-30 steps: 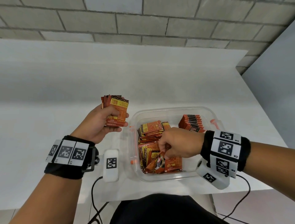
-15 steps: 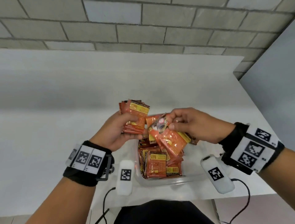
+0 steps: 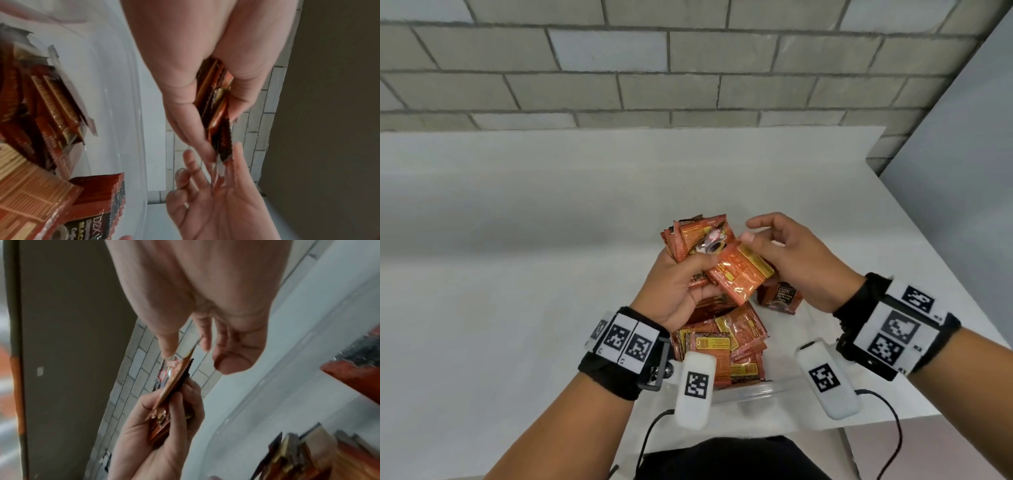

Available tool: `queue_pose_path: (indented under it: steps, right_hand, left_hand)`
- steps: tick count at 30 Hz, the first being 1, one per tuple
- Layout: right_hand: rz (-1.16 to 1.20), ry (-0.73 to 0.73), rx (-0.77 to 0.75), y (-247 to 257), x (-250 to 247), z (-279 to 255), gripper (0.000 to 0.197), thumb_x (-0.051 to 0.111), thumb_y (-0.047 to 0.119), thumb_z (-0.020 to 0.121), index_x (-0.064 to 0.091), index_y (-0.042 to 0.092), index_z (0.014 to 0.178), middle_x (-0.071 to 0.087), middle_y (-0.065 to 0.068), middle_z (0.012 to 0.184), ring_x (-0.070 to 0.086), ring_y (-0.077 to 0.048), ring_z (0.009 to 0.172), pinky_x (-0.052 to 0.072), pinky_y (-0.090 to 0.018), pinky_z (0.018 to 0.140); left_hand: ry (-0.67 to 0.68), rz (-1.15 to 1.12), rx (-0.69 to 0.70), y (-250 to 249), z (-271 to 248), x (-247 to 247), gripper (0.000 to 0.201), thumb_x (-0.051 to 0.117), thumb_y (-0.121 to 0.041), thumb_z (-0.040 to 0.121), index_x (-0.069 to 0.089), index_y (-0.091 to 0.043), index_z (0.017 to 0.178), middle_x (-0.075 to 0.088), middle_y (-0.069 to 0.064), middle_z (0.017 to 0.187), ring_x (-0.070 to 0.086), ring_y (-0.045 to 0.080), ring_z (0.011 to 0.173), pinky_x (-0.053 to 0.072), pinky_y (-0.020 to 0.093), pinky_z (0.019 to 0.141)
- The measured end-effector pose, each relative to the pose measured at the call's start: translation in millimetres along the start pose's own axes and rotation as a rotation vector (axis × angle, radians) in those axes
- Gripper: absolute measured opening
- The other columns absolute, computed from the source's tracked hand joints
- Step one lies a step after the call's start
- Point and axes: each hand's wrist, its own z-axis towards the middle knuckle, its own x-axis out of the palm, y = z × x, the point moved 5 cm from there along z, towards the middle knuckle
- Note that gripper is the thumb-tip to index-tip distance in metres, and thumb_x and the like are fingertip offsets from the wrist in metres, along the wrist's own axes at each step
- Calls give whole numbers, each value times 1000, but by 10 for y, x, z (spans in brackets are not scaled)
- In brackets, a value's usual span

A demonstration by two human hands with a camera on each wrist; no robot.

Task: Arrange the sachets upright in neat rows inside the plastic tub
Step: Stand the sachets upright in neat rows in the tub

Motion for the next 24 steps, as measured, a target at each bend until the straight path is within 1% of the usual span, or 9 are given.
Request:
queue_pose_path:
  steps: [3,6,9,12,15,18,20,22,24]
  right_hand:
    - [191,-9,216,-162,-11,-72,42,55,47,89,53,12,112,59,-5,97,56,-17,70,50,-30,56]
    - [254,90,308,-240,60,-116,35,59,41,88,57,10,103,60,-5,84,56,-15,64,52,-30,58]
    - [331,137,241,-199,140,-87,23,62,25,88,60,9,104,64,-4,82,59,-13,66,54,-28,64]
    - [429,48,172,-151,85,-22,7,59,10,91,59,13,97,68,-5,86,62,-13,67,55,-25,62]
    - [461,-63,119,-129,-89,14,15,47,5,95,58,14,95,67,-5,86,62,-16,71,51,-29,62]
    - [396,-55,68,-91,-156,-10,22,37,2,95,58,10,99,62,-5,82,56,-17,70,44,-30,60]
    - [263,-16,63,-74,-94,-42,21,39,5,95,59,11,97,62,-3,82,55,-14,70,42,-27,59]
    - [107,7,56,-82,-17,-63,16,43,7,95,58,14,94,65,-5,87,57,-15,72,44,-27,61]
    - [53,5,34,-87,18,-62,15,47,8,95,60,16,96,68,-7,94,62,-17,77,48,-29,64]
  left_hand:
    - [-85,-73,84,-57,41,-50,26,49,8,89,60,-11,103,73,4,94,70,19,86,60,36,68]
    - [-127,-68,121,-108,67,-58,23,49,6,91,58,-5,109,72,6,95,70,20,88,58,35,69]
    - [-105,-54,89,-87,69,-6,29,52,5,89,55,-1,117,69,13,104,68,25,95,58,38,72]
    - [-66,-83,57,-65,62,19,24,52,6,88,58,-1,110,68,15,105,68,28,94,59,41,74]
    - [-56,-93,20,-53,54,-12,24,49,11,87,58,-4,105,68,15,101,69,31,87,60,41,68]
    - [-11,-62,-50,-27,40,8,27,56,10,78,59,-8,98,68,12,96,69,29,84,60,43,68]
    - [28,-32,-91,-6,44,49,26,58,9,76,60,-9,95,69,10,93,69,26,84,59,44,71]
    - [59,30,-108,21,53,91,26,57,9,81,62,-9,98,71,9,94,70,24,85,59,42,73]
    - [74,70,-121,47,60,108,29,60,6,79,64,-9,103,73,9,96,70,24,87,59,40,73]
